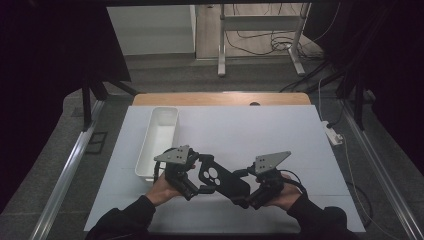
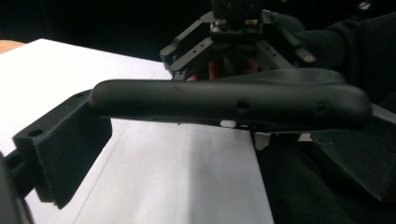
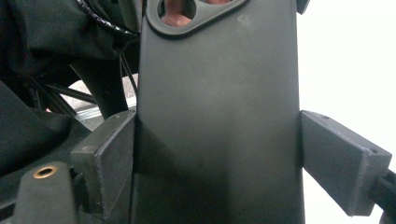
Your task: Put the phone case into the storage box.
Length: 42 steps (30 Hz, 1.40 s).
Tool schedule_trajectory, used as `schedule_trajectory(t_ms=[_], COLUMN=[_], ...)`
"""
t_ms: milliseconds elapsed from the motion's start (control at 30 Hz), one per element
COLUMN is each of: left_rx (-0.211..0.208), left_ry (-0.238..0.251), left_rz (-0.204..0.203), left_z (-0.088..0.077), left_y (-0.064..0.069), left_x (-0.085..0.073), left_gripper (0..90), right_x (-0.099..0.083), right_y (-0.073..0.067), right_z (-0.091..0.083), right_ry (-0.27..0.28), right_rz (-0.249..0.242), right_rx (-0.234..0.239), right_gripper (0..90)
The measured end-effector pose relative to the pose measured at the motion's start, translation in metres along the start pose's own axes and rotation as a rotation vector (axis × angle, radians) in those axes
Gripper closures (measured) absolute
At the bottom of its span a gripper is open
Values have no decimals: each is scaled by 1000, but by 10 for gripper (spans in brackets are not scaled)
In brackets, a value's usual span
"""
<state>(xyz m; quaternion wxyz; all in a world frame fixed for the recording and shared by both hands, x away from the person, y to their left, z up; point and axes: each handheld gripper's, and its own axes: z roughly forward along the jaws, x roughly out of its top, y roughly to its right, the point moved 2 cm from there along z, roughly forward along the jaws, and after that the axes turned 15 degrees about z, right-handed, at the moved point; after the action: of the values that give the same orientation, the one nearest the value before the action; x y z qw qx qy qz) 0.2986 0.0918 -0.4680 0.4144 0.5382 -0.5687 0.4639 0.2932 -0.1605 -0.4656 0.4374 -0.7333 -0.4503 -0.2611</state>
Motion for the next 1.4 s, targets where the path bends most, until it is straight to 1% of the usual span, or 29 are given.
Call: schedule_trajectory(t_ms=[67,267,567,833,1100,1167,1233,1400], left_rx=[-8,-33,-62,-69,-71,-76,-75,-78], left_ry=[-1,-5,16,44,48,52,46,25], left_rz=[5,2,-18,-43,-53,-57,-60,-63], left_z=[0,2,3,3,2,1,1,2], left_y=[0,2,3,2,2,2,2,2], left_x=[0,-1,-1,-2,-1,-1,0,0], left_gripper=[11,31,66,97,114,120,125,132], right_x=[0,0,1,0,0,0,0,-2], right_y=[0,-1,-2,-2,-3,-2,-2,-1], right_z=[0,2,3,3,3,4,4,6], right_ry=[2,1,9,13,20,20,25,13], right_rz=[-1,-4,-4,1,0,-4,-9,-16], right_rx=[8,17,35,47,52,46,45,31], right_gripper=[143,142,141,141,138,136,134,130])
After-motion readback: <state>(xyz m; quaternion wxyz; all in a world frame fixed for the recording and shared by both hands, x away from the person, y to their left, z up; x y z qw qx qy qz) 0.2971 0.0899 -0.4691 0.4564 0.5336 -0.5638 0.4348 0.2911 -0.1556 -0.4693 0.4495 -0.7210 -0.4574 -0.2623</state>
